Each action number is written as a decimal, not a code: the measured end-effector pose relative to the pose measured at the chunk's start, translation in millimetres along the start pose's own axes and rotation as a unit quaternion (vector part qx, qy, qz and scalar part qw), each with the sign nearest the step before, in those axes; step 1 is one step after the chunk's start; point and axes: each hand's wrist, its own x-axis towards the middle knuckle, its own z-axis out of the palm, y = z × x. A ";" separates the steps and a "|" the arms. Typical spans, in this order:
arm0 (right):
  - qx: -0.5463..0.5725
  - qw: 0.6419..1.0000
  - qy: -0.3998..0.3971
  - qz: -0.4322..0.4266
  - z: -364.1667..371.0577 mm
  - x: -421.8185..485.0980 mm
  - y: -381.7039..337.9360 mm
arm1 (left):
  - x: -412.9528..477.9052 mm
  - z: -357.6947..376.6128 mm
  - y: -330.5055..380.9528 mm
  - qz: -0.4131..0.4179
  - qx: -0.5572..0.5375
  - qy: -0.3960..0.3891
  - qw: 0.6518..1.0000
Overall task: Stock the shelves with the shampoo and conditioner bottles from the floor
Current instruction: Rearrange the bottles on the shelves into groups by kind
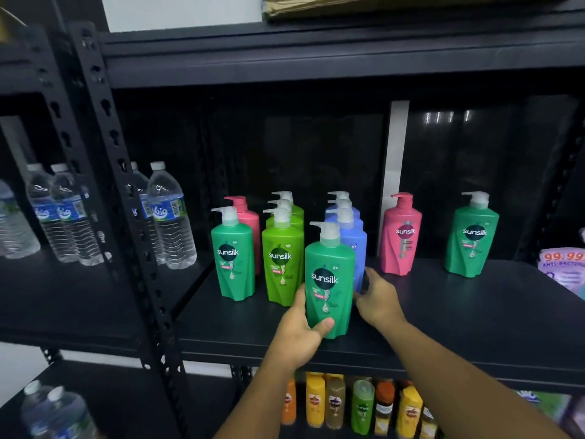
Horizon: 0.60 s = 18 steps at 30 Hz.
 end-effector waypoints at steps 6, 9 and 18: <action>0.040 0.998 -0.041 0.025 -1.0 -13.6 5.7 | 3.0 -1.7 -5.0 -0.009 -0.003 -0.005 1.000; 0.084 0.996 -0.013 0.022 -3.8 -35.3 6.3 | 0.1 -3.1 -4.5 0.002 -0.015 -0.003 1.000; 0.205 0.976 -0.057 -0.055 -22.9 -83.8 -22.0 | -3.6 -5.5 0.1 0.036 0.120 -0.057 0.991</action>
